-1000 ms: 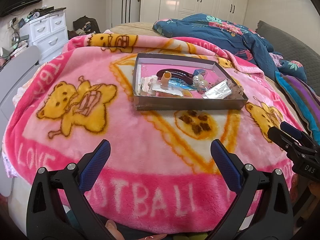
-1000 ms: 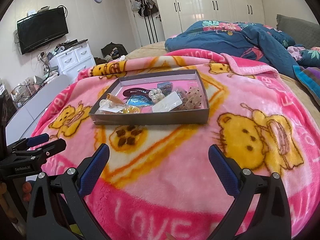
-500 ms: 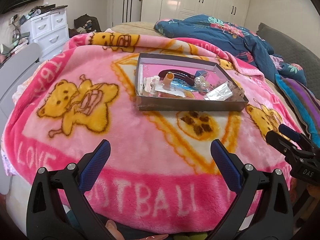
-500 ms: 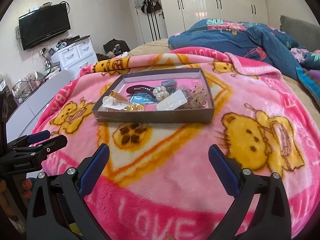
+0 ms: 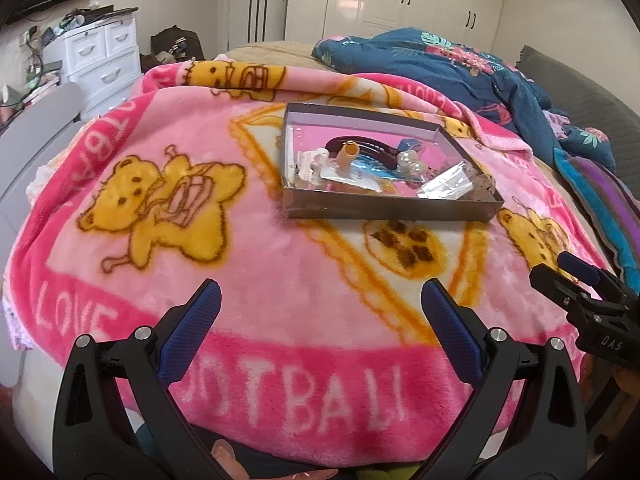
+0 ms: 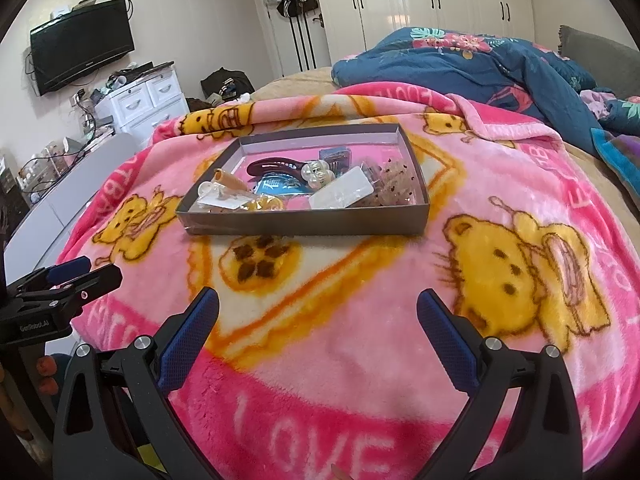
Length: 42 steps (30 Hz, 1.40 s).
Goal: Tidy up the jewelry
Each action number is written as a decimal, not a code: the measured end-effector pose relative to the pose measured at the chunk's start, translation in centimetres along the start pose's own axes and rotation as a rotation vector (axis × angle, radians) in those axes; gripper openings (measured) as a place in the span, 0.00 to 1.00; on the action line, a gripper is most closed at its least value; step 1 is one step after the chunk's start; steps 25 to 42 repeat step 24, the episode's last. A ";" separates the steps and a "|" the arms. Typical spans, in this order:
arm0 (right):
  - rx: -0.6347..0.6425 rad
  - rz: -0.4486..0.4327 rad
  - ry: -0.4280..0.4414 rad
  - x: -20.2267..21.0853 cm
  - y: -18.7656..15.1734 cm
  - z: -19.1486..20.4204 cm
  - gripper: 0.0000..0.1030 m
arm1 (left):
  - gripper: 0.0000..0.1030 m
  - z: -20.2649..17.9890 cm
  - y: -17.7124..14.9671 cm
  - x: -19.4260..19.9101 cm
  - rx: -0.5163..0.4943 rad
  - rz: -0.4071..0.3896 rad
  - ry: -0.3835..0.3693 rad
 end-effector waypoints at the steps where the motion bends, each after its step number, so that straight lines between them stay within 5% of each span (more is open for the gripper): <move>1: -0.004 0.002 -0.001 -0.1 0.1 -0.1 0.96 | 0.91 0.0 0.0 -0.1 -0.003 0.001 0.001; 15: -0.077 0.017 -0.033 -1.6 0.7 -2.8 0.96 | 0.91 2.0 0.5 -2.5 0.047 0.047 0.014; 19: -0.156 -0.009 -0.123 -2.2 2.4 -7.8 0.96 | 0.91 7.4 2.3 -5.4 0.171 0.110 0.112; 24: -0.337 0.029 -0.364 -4.5 5.5 -19.4 0.96 | 0.91 16.4 6.7 -8.5 0.307 0.092 0.298; 42: -0.337 0.029 -0.364 -4.5 5.5 -19.4 0.96 | 0.91 16.4 6.7 -8.5 0.307 0.092 0.298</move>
Point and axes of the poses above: each gripper's, at about its wrist camera, not at the fingertips, and x roughly against the way its jaws point, z to its left, y to its top, the point moved 3 cm from there along -x, roughly the way its jaws point, and after that the axes turned 2 degrees about z, right-handed, at the moved point
